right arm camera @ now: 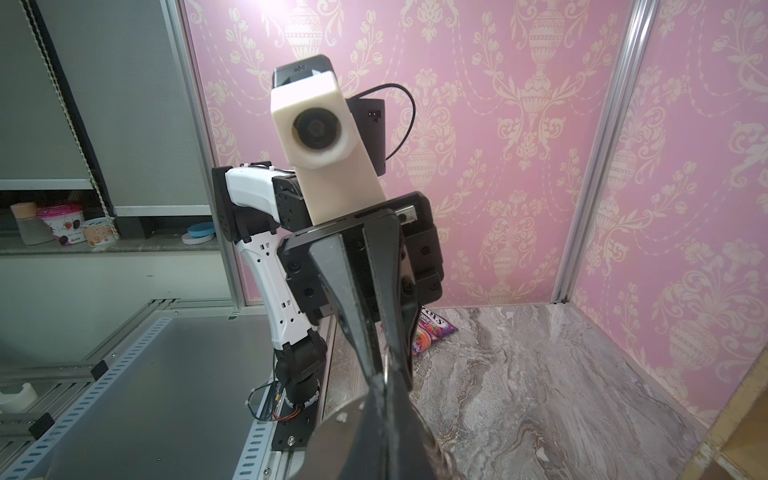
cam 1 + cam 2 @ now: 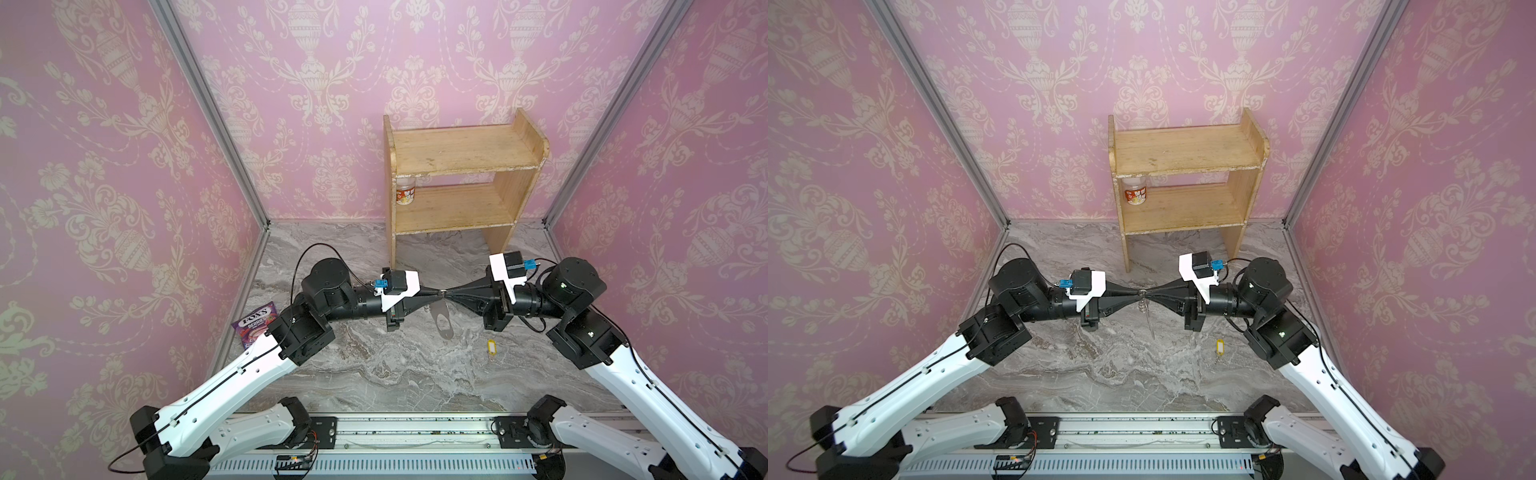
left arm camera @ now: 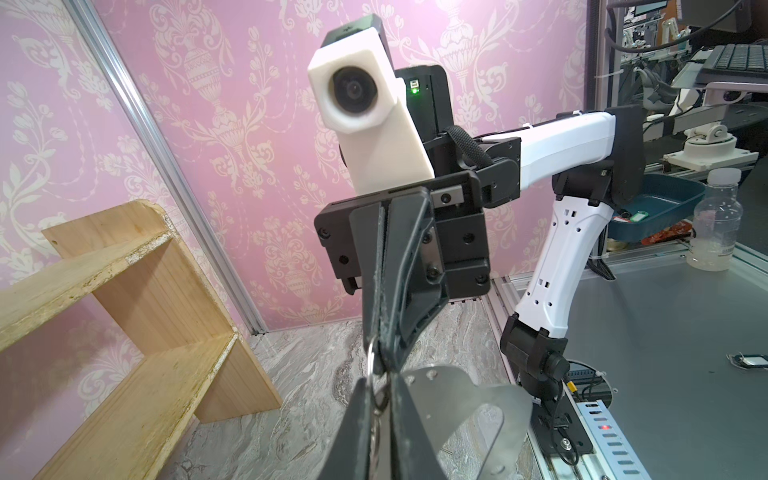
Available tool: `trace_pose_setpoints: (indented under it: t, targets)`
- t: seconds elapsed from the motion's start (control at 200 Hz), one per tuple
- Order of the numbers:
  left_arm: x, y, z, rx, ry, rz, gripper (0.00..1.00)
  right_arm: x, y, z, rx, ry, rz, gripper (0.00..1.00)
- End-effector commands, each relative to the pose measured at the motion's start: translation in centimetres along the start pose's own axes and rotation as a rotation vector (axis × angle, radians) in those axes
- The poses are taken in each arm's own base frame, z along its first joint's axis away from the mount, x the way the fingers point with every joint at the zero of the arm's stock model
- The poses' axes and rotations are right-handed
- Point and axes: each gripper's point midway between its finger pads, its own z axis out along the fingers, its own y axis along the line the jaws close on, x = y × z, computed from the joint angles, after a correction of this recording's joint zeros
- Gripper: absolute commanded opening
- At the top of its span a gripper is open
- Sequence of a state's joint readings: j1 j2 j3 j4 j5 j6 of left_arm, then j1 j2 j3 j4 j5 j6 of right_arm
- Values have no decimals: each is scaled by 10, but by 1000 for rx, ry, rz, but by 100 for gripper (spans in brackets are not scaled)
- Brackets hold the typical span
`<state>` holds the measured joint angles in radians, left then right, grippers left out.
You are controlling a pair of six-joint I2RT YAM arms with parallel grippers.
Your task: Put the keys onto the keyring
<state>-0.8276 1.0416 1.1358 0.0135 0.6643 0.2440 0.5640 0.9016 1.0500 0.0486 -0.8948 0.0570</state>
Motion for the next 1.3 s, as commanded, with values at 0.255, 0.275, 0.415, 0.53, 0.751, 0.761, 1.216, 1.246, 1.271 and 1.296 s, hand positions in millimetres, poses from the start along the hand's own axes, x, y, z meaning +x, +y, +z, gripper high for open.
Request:
trace_pose_setpoints:
  t: [0.255,0.275,0.415,0.53,0.751,0.761,1.216,1.246,1.271,1.296]
  targets:
    - [-7,-2,0,18,-20,-3,8,-4,1,-3,11,-14,-20,0]
    - [-7,-2,0,16,-19,-3,8,-3,1,-3,10,-13,-21,0]
    - [-10,1,-2,-7,-23,3,10,-1,1,-4,12,-4,-22,0]
    - [-10,3,-3,-20,-25,4,12,0,2,-4,11,0,-20,0]
    - [-8,5,0,-19,-17,0,11,3,2,-5,15,5,-20,0]
    - [-8,4,0,-19,-16,-2,11,3,2,-5,15,5,-20,0]
    - [-3,8,-1,-40,6,20,0,8,1,-10,60,46,-45,34]
    - [-2,8,-1,-40,9,24,0,9,-2,-12,86,57,-50,49]
    - [-2,8,-2,-41,9,30,0,10,-3,-15,107,62,-55,58]
    - [-1,7,-2,-39,10,32,0,11,-4,-17,126,67,-60,66]
